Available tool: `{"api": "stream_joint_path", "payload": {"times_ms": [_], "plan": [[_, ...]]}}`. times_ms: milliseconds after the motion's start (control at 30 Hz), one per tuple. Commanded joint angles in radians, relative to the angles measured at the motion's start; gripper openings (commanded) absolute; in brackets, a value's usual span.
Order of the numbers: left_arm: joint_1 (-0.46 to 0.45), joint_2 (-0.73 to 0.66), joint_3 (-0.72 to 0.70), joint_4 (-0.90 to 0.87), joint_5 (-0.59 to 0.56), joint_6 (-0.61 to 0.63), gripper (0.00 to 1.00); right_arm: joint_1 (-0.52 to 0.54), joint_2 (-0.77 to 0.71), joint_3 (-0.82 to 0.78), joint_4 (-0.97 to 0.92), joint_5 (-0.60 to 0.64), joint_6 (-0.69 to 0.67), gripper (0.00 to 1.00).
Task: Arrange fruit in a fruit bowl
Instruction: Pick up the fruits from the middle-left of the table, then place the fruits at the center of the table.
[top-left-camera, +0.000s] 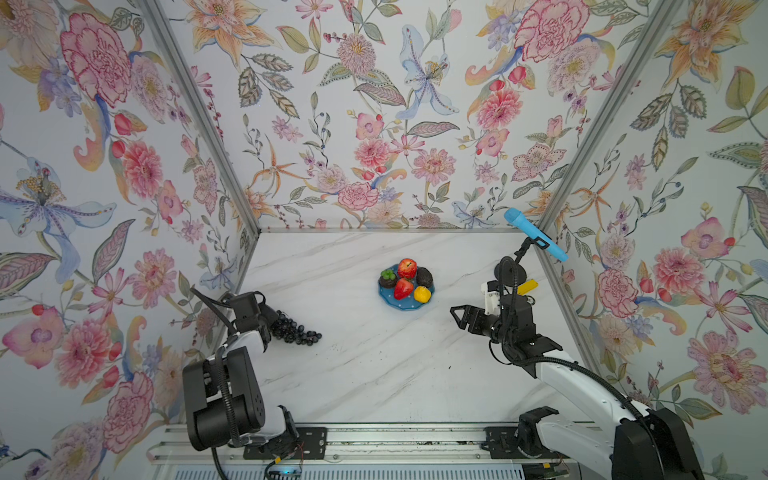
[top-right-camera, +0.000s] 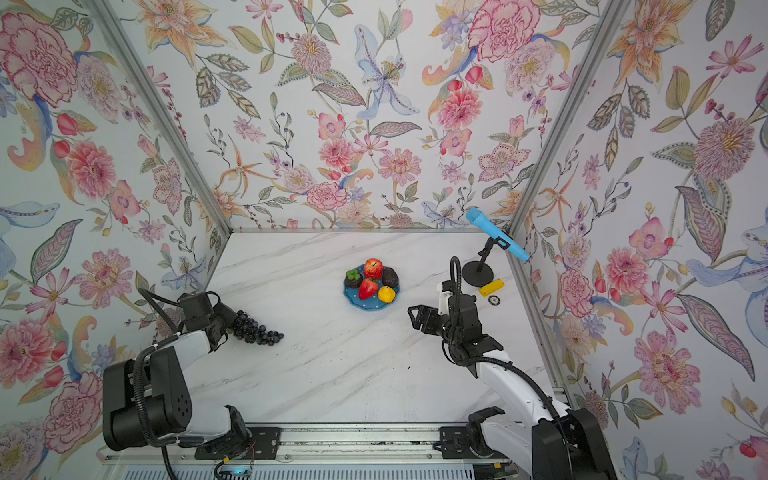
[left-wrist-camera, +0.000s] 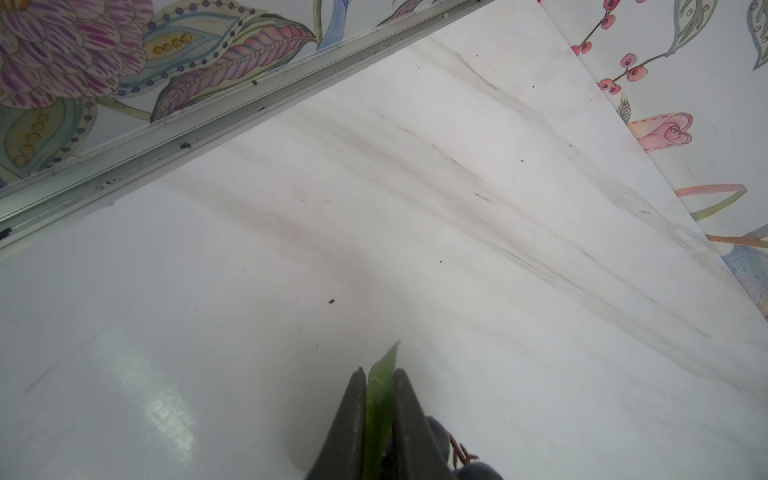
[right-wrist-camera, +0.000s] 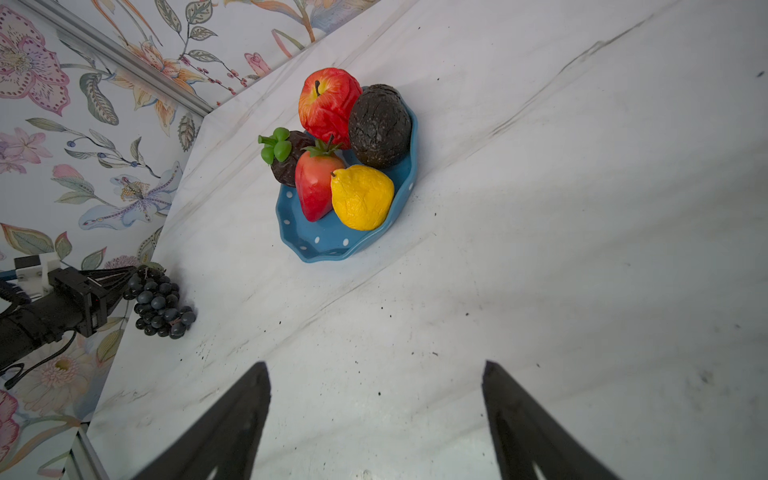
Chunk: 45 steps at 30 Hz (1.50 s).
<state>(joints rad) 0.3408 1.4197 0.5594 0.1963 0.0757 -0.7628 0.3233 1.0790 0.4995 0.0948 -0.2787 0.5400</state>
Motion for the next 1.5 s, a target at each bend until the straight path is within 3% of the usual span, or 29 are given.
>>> {"api": "stream_joint_path", "payload": {"times_ms": [0, 267, 600, 800, 1167, 1467], "plan": [[-0.008, 0.0, 0.017, -0.022, 0.023, 0.011, 0.11, -0.008, -0.017, -0.015, 0.01, -0.006, 0.009, 0.81], [-0.046, -0.109, 0.011, -0.035, 0.029, -0.003, 0.0, -0.009, -0.01, -0.015, 0.022, -0.015, 0.009, 0.81], [-0.244, -0.246, 0.102, -0.131, -0.053, 0.074, 0.0, 0.01, -0.036, 0.0, 0.015, -0.019, 0.017, 0.81], [-0.347, -0.278, 0.147, -0.155, -0.062, 0.129, 0.0, 0.074, -0.025, 0.035, 0.009, -0.006, 0.003, 0.81], [-0.521, -0.241, 0.203, -0.097, 0.096, 0.2, 0.0, 0.257, 0.107, 0.161, 0.025, 0.031, -0.059, 0.8], [-0.598, -0.069, 0.223, -0.065, 0.264, 0.222, 0.0, 0.309, 0.168, 0.198, 0.01, 0.08, -0.049, 0.79]]}}
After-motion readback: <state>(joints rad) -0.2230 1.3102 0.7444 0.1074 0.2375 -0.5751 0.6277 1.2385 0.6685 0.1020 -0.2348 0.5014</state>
